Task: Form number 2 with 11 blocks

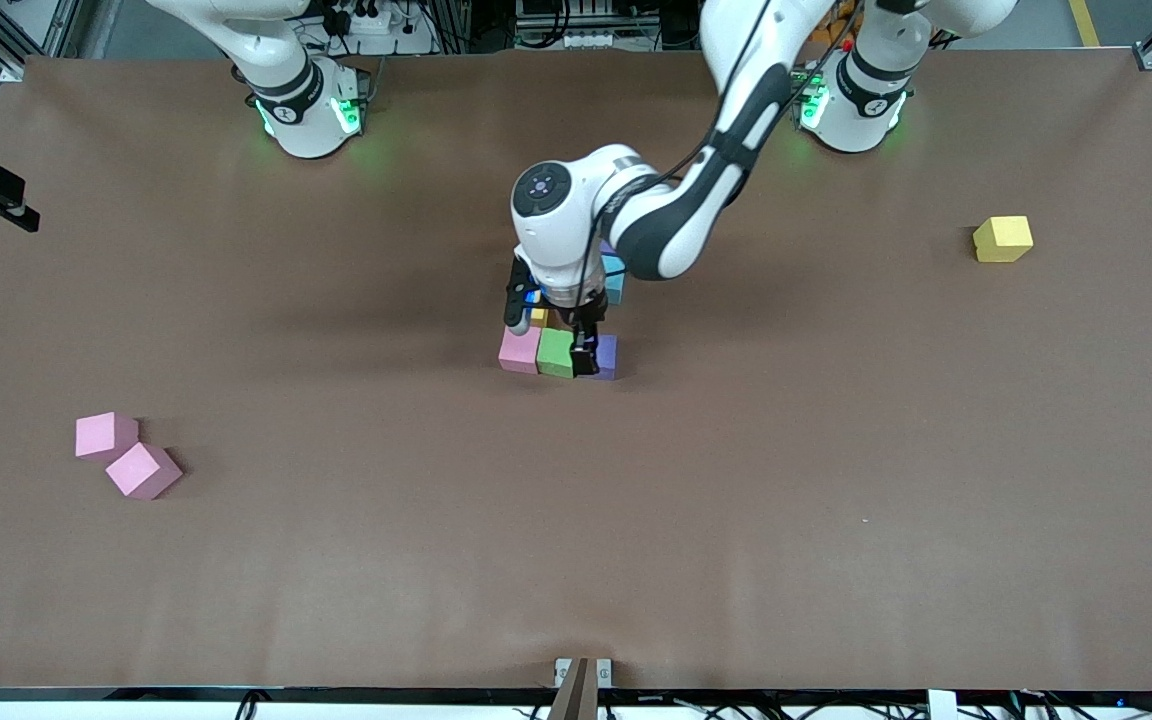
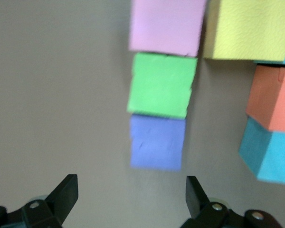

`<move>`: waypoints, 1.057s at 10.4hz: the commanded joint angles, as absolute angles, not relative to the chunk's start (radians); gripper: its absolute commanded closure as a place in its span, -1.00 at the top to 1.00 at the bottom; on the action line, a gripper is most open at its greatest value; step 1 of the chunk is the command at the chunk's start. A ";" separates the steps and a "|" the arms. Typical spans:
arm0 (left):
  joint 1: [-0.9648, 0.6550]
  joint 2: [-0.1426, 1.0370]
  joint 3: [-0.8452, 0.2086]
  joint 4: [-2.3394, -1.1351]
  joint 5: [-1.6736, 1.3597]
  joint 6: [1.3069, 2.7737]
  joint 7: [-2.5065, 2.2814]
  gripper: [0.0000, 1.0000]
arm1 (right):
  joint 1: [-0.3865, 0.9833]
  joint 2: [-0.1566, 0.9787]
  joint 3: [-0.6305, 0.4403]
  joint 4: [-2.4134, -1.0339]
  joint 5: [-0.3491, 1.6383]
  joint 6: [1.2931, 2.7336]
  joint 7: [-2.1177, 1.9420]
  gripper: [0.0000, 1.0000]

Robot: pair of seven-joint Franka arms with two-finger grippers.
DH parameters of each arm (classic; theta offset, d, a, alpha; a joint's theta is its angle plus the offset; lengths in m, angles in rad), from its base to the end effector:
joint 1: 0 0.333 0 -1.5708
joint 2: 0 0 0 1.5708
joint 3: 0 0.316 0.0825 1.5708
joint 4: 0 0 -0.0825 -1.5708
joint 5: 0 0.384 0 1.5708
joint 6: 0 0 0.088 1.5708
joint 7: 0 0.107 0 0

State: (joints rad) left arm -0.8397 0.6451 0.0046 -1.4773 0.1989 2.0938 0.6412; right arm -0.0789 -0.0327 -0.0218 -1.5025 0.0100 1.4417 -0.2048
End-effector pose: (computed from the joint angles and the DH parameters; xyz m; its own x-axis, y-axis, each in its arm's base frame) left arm 0.4843 -0.5215 0.2963 -0.0007 -0.9912 -0.1321 -0.9933 0.0160 -0.1148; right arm 0.5282 -0.0524 0.6629 0.9941 0.1052 -0.0253 0.1049 -0.9944 -0.0162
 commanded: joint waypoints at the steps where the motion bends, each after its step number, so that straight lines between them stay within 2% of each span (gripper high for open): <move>1: -0.724 0.530 -0.012 -1.500 0.086 2.019 0.652 1.00 | -0.092 -0.020 -0.009 -1.476 0.003 1.431 -0.193 1.00; 7: -0.419 0.272 -0.052 -1.502 0.083 1.846 0.436 1.00 | -0.092 -0.020 -0.009 -1.476 0.003 1.430 -0.193 1.00; 10: -0.145 0.170 -0.205 -1.497 0.080 1.778 0.263 1.00 | -0.092 -0.020 -0.009 -1.476 0.003 1.431 -0.193 1.00; 11: -0.112 0.143 -0.210 -1.494 0.081 1.758 0.235 1.00 | -0.092 -0.020 -0.009 -1.476 0.002 1.431 -0.193 1.00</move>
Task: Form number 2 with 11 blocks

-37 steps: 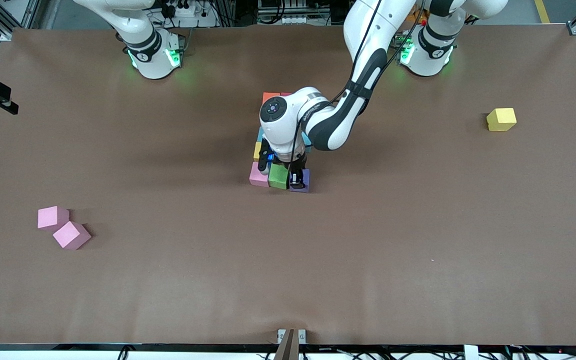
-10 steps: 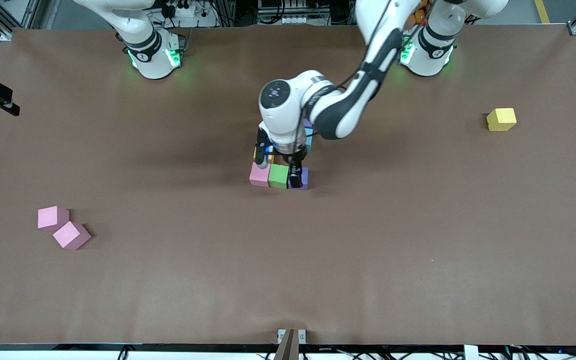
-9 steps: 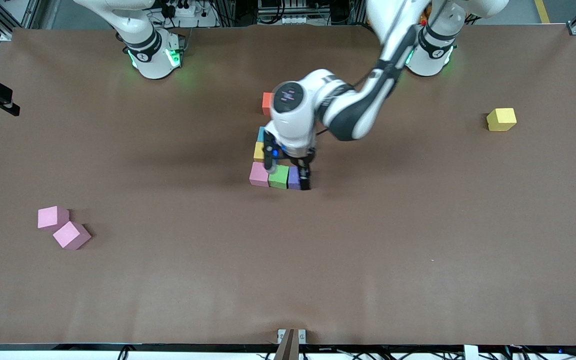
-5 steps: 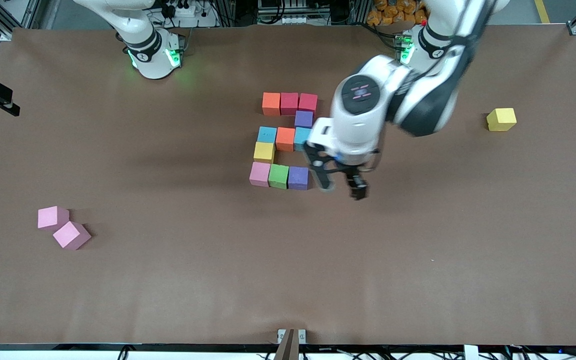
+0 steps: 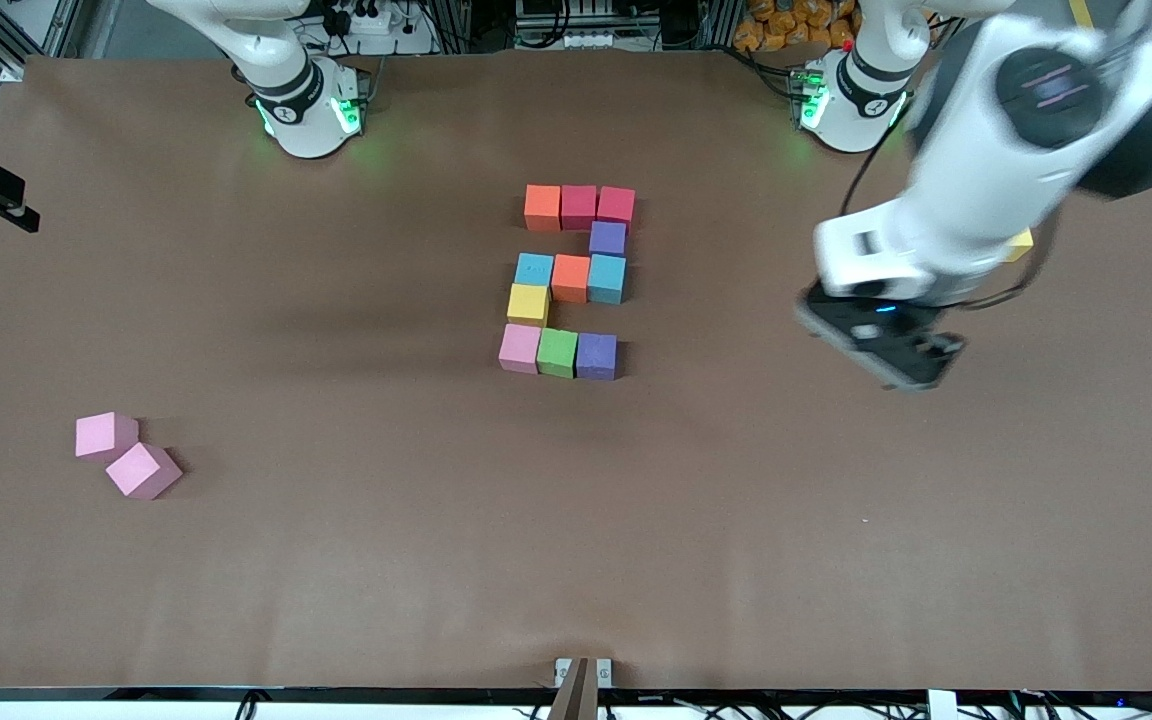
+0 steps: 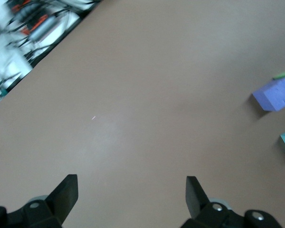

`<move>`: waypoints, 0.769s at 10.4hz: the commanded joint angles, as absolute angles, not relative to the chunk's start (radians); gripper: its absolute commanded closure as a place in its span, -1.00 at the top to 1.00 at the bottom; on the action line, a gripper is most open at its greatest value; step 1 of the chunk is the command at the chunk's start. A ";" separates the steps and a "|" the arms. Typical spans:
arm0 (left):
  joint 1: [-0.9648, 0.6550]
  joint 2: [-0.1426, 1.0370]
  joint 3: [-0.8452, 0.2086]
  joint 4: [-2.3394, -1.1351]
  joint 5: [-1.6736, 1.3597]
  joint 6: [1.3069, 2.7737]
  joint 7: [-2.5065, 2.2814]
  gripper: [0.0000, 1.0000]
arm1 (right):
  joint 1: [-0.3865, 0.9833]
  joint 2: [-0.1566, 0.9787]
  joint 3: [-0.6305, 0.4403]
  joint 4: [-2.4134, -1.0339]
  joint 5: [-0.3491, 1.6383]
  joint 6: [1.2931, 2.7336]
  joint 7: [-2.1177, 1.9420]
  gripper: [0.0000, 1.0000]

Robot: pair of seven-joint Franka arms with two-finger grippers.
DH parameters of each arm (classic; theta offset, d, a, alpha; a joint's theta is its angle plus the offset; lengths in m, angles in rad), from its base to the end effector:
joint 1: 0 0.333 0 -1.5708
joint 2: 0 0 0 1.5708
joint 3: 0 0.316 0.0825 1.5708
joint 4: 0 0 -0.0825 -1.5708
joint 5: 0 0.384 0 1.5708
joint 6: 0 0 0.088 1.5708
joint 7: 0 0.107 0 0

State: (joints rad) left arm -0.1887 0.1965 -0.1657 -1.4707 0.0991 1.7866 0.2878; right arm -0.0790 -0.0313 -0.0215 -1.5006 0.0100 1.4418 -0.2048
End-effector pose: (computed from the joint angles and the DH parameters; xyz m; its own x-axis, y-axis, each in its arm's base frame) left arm 0.5993 -0.2022 0.5779 0.7879 -0.6080 0.0975 -0.6004 -0.7937 -0.0981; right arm 0.5287 -0.0523 0.6630 0.9941 0.1054 -0.0248 0.1051 -0.9943 -0.0160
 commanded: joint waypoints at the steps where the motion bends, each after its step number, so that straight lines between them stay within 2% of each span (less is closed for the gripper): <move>1: -0.101 0.127 -0.196 -1.494 0.081 1.755 0.227 1.00 | -0.092 -0.020 -0.009 -1.476 0.002 1.430 -0.193 1.00; 5: 0.067 0.086 -0.189 -1.499 0.000 1.753 0.135 1.00 | -0.094 -0.020 -0.009 -1.476 0.002 1.428 -0.195 1.00; 8: 0.081 0.057 -0.177 -1.500 0.009 1.674 -0.098 1.00 | -0.092 -0.020 -0.009 -1.476 0.002 1.428 -0.196 1.00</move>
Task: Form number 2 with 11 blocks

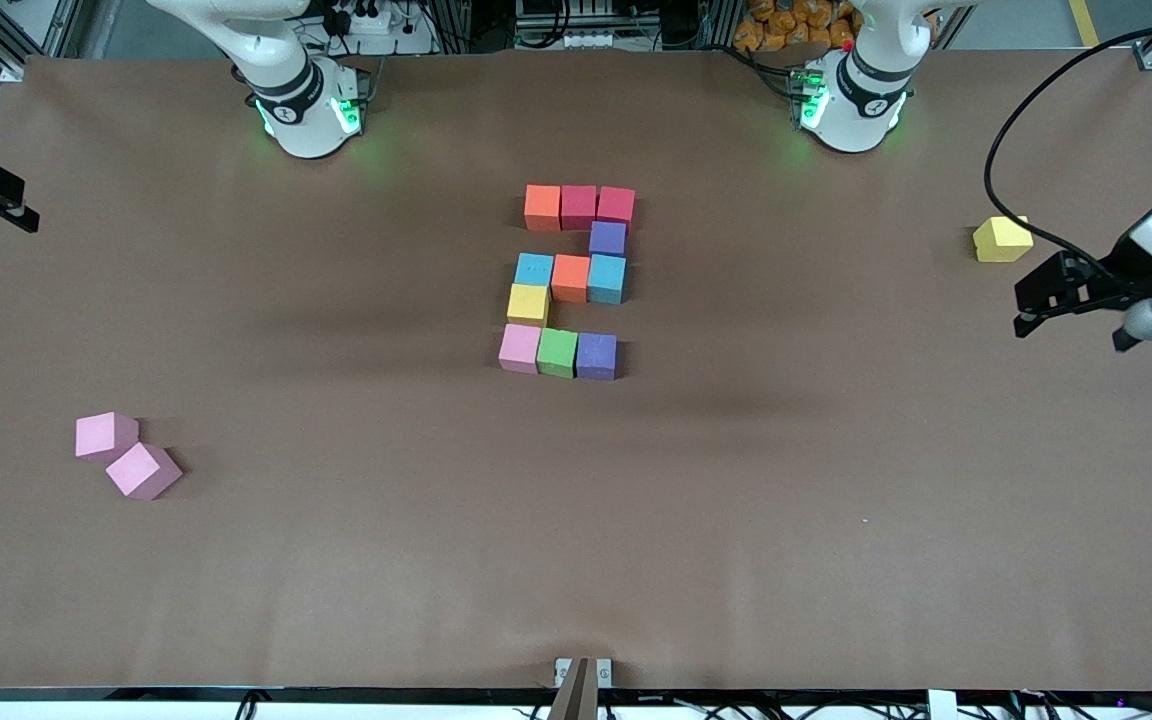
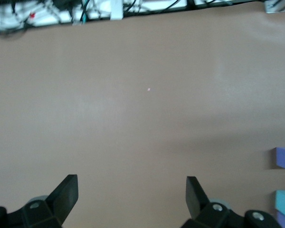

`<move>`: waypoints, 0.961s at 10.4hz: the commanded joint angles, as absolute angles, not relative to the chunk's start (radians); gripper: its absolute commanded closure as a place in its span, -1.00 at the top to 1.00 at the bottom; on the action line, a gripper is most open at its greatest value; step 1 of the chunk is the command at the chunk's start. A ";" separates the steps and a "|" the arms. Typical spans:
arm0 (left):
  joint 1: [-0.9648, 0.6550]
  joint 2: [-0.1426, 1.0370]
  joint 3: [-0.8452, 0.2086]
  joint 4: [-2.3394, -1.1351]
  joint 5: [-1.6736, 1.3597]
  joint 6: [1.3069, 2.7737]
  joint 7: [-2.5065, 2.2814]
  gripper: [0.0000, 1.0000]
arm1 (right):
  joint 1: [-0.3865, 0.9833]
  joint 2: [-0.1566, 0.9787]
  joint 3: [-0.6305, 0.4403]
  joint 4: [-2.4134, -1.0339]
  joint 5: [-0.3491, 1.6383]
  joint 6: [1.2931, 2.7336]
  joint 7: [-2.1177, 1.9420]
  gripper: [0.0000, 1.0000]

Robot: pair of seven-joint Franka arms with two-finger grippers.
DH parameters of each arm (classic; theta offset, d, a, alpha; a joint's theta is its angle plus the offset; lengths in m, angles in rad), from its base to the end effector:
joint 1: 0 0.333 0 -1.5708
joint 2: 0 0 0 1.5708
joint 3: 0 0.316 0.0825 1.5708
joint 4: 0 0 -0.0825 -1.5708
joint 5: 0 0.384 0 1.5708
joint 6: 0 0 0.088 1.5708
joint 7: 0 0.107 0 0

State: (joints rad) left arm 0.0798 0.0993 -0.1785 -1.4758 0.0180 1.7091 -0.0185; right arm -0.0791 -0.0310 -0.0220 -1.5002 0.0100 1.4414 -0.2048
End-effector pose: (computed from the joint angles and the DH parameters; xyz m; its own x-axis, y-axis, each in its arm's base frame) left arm 0.5966 -0.0517 0.6267 0.9877 -0.0785 0.1351 -0.0795 -0.9968 0.0021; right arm 0.5287 -0.0527 0.6630 0.9942 0.1048 -0.0251 0.1045 -0.9944 -0.0161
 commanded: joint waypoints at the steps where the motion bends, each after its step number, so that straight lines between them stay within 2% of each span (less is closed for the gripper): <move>1: 0.057 0.049 -0.134 -1.508 0.003 1.668 -0.097 1.00 | -0.092 -0.020 -0.009 -1.474 0.002 1.427 -0.195 1.00; 5: -0.176 0.006 0.064 -1.508 0.003 1.588 -0.092 1.00 | -0.094 -0.021 -0.011 -1.474 0.002 1.427 -0.195 1.00; 10: -0.245 -0.031 0.081 -1.505 0.000 1.549 -0.043 1.00 | -0.094 -0.023 -0.012 -1.474 -0.002 1.422 -0.193 1.00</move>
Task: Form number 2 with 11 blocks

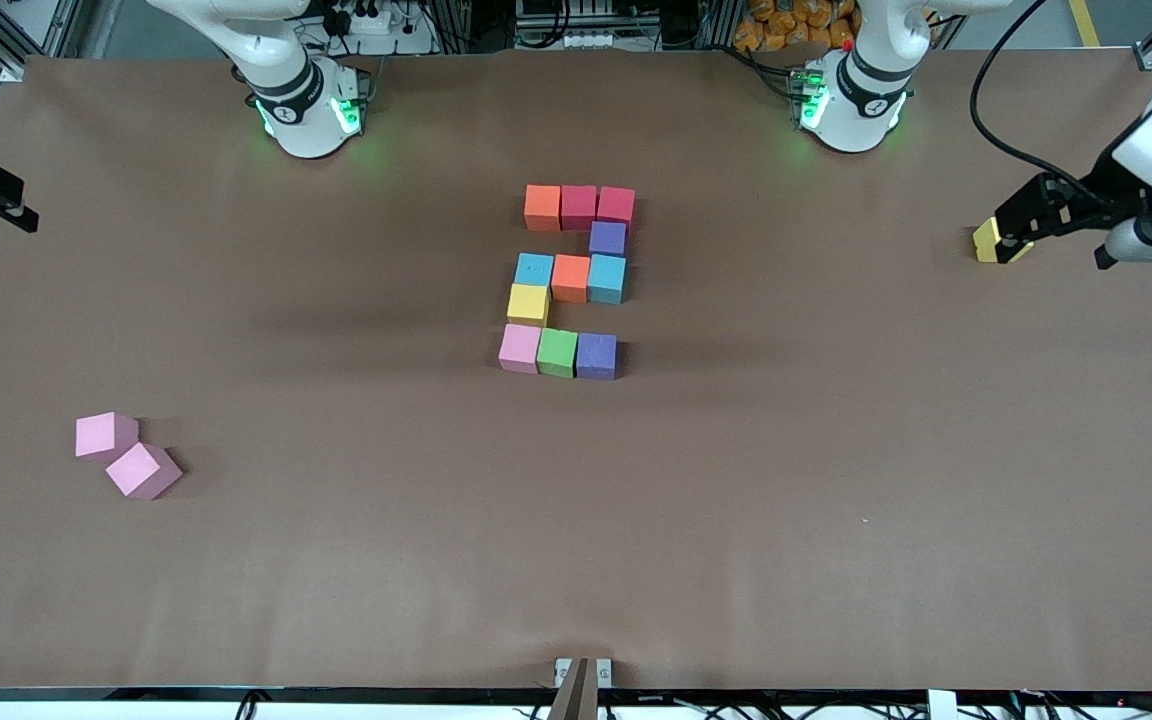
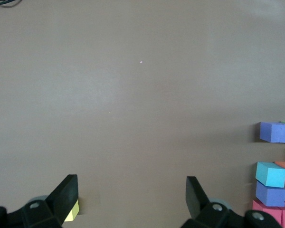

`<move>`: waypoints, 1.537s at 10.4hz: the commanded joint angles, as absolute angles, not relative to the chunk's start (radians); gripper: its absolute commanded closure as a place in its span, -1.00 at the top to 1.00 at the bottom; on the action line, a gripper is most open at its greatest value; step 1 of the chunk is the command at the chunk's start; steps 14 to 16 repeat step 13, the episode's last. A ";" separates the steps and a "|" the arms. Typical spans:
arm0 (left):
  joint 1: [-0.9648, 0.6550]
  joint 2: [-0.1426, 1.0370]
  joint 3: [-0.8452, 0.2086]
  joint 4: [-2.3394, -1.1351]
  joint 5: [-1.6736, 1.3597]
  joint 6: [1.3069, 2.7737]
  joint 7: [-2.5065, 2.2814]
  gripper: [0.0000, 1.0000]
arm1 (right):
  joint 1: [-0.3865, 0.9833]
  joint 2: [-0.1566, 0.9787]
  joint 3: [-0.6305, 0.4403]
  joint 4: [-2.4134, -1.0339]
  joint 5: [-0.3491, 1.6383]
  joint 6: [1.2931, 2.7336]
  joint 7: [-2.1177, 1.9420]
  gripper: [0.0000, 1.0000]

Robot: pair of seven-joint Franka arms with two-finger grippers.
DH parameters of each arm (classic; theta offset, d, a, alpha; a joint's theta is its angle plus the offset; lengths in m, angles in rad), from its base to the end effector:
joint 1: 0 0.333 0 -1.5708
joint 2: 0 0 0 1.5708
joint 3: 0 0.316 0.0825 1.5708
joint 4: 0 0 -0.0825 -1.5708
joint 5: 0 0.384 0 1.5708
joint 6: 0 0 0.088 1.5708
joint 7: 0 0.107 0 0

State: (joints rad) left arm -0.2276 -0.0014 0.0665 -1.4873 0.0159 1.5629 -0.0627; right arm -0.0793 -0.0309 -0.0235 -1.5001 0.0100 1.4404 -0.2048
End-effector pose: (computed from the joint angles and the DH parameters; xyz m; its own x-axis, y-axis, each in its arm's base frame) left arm 0.5468 -0.0871 0.6640 0.9922 -0.0976 0.0778 -0.0971 -0.9952 -0.0109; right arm 0.5285 -0.0536 0.6629 0.9943 0.1032 -0.0260 0.1028 -0.9946 -0.0163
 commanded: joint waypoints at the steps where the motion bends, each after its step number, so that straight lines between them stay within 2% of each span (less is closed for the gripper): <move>1: -0.245 -0.031 0.081 -1.502 -0.002 1.527 -0.044 1.00 | -0.094 -0.023 -0.012 -1.474 -0.002 1.424 -0.193 1.00; 16: -0.245 -0.028 0.086 -1.502 0.005 1.489 -0.060 1.00 | -0.098 -0.023 -0.011 -1.474 0.002 1.424 -0.137 1.00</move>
